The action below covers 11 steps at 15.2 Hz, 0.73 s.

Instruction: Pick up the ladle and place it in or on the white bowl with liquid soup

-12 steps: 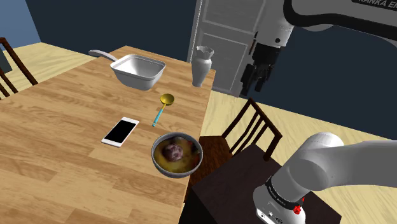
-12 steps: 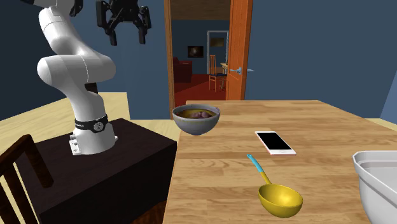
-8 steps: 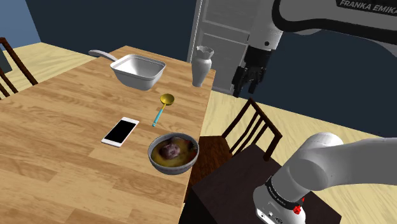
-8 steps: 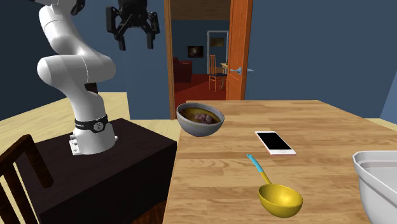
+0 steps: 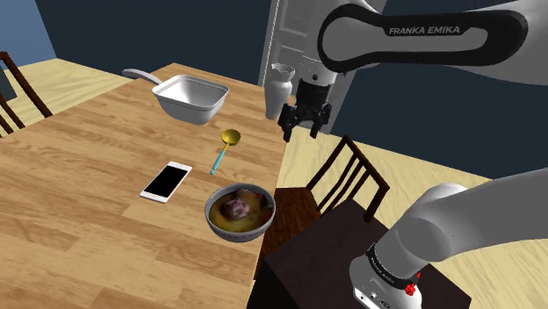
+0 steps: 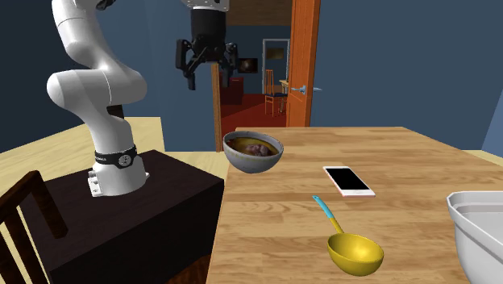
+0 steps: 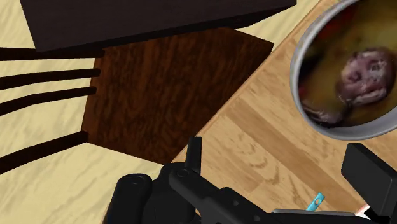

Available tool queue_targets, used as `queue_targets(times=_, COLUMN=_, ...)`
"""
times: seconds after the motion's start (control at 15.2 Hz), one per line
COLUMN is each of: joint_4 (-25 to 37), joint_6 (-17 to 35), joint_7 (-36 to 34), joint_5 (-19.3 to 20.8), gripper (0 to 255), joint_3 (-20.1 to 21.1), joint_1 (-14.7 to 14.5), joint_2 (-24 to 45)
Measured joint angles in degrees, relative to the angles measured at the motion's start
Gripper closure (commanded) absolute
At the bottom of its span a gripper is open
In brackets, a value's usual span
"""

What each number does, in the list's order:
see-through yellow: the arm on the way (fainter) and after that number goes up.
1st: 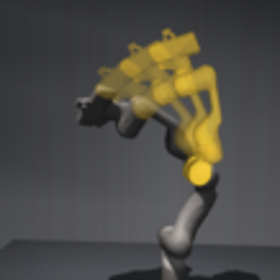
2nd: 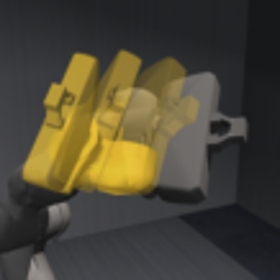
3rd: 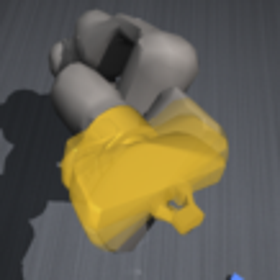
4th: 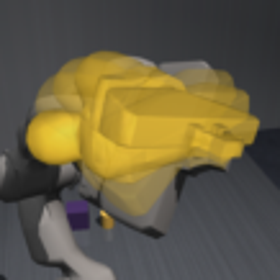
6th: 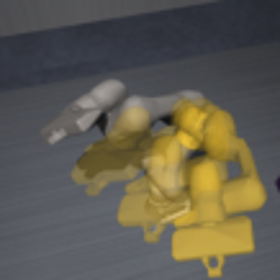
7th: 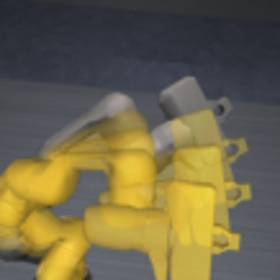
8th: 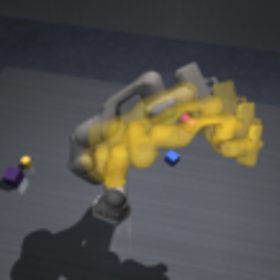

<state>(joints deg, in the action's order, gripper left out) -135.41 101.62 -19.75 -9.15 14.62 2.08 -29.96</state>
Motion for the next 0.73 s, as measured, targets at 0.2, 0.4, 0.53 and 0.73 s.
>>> queue_targets(times=0.2, joint_4=2.9, joint_6=4.3, joint_7=-5.8, joint_5=1.1, gripper=0, joint_3=3.0, joint_1=1.3, joint_2=6.8)
queue_targets(times=0.4, joint_4=5.5, joint_6=8.8, joint_7=-12.2, joint_5=3.1, gripper=0, joint_3=5.9, joint_1=2.3, joint_2=13.8)
queue_targets(times=0.53, joint_4=8.1, joint_6=11.1, joint_7=-16.6, joint_5=5.1, gripper=0, joint_3=7.4, joint_1=3.0, joint_2=18.7)
queue_targets(times=0.73, joint_4=11.6, joint_6=13.7, joint_7=-23.2, joint_5=8.6, gripper=0, joint_3=8.9, joint_1=3.5, joint_2=25.3)
